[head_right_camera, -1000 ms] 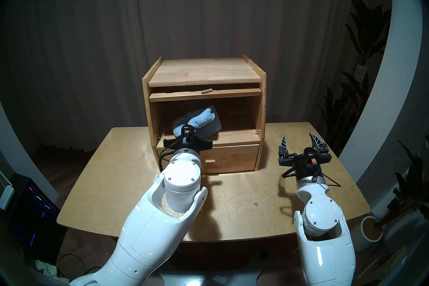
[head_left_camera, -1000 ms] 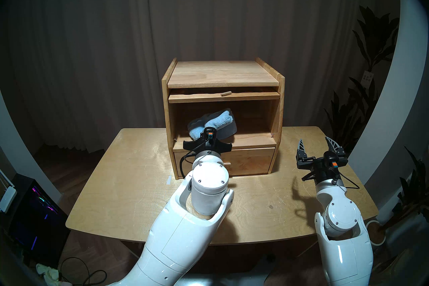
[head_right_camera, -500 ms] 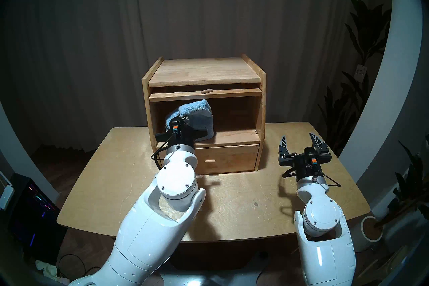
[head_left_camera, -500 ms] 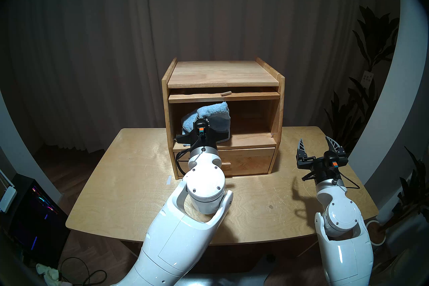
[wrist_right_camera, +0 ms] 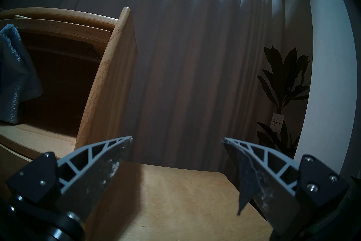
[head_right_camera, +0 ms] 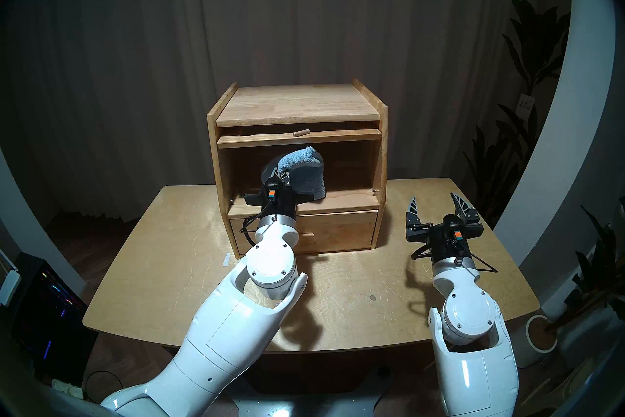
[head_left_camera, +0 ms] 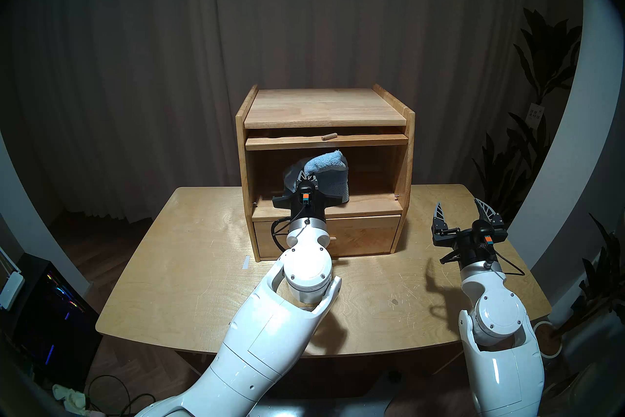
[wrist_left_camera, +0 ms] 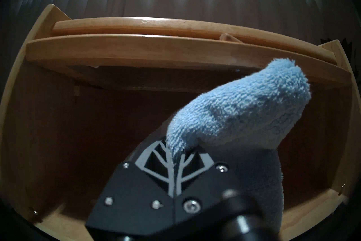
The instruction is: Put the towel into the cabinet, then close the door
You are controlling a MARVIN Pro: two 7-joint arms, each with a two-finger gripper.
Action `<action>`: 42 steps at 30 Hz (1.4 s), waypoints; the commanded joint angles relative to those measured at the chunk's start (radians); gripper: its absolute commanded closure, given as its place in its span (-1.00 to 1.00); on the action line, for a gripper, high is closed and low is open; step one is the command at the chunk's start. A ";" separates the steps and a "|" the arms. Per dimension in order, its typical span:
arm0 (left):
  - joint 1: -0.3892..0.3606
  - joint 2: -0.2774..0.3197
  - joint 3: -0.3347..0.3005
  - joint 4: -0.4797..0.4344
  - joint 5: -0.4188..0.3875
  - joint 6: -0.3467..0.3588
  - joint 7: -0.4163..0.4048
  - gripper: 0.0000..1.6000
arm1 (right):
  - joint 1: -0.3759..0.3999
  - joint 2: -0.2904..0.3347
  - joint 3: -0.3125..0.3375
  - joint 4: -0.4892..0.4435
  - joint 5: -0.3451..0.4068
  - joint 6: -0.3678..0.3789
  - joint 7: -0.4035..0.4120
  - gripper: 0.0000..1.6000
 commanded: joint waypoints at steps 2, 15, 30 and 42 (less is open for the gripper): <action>-0.080 0.052 -0.008 -0.033 -0.020 0.024 -0.113 1.00 | -0.001 0.000 -0.001 -0.027 -0.001 -0.004 -0.001 -1.00; -0.074 0.063 -0.050 -0.072 -0.096 0.329 -0.148 1.00 | -0.003 -0.001 -0.001 -0.029 -0.001 -0.003 -0.001 -1.00; -0.157 0.007 -0.026 -0.045 -0.061 0.345 -0.102 1.00 | -0.002 -0.001 -0.001 -0.028 -0.001 -0.004 -0.001 -1.00; -0.207 -0.018 -0.023 0.076 -0.059 0.348 -0.084 1.00 | -0.003 -0.001 -0.001 -0.029 -0.001 -0.003 -0.001 -1.00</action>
